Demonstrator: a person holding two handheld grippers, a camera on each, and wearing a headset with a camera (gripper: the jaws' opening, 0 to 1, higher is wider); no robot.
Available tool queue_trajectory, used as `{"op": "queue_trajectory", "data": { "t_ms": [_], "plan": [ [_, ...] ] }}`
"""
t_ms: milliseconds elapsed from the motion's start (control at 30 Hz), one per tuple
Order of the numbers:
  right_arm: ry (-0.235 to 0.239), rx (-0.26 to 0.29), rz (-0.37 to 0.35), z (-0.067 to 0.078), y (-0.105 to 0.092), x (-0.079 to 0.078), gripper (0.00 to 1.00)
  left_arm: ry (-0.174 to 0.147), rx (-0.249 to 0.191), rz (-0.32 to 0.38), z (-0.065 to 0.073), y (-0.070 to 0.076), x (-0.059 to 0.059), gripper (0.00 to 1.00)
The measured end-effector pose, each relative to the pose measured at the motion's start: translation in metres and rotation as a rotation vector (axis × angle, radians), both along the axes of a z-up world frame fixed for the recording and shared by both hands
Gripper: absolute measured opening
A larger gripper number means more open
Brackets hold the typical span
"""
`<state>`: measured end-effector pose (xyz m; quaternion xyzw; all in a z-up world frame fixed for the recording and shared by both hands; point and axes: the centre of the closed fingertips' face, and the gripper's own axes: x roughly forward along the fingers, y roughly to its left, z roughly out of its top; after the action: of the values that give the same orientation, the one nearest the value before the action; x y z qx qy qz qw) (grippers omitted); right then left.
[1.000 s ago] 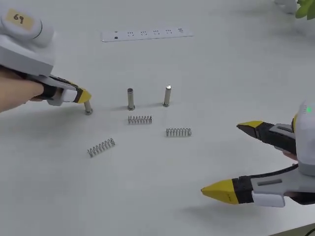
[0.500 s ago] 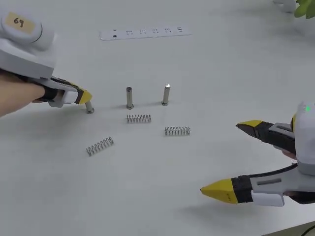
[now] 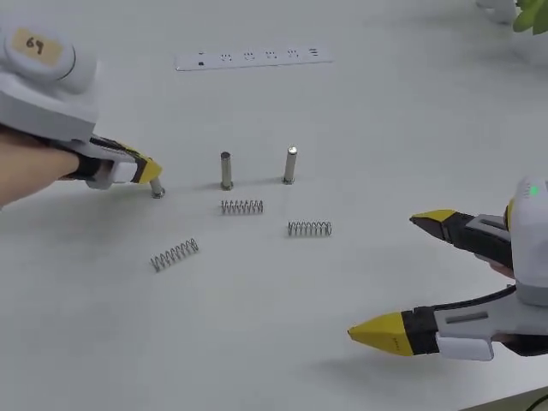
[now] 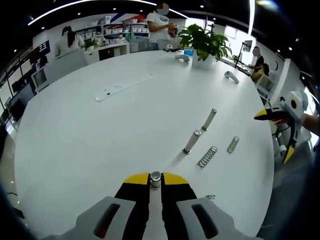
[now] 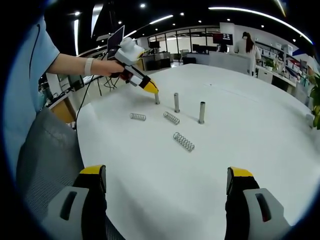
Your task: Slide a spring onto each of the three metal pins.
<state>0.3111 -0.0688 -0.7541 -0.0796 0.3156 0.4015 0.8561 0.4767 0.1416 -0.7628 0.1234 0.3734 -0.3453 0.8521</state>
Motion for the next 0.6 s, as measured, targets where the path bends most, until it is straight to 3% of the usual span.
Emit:
{"op": "queue_trajectory", "data": {
  "t_ms": [367,600],
  "plan": [
    [0.003,-0.008,0.006,-0.0016,0.0013,-0.0024,0.99,-0.002,0.006,-0.015,-0.0057,0.0020,0.0004,0.03],
    [0.002,-0.014,0.010,-0.0022,0.0021,-0.0026,0.99,-0.007,0.022,-0.021,-0.0101,0.0048,0.0021,0.19]
  ]
}}
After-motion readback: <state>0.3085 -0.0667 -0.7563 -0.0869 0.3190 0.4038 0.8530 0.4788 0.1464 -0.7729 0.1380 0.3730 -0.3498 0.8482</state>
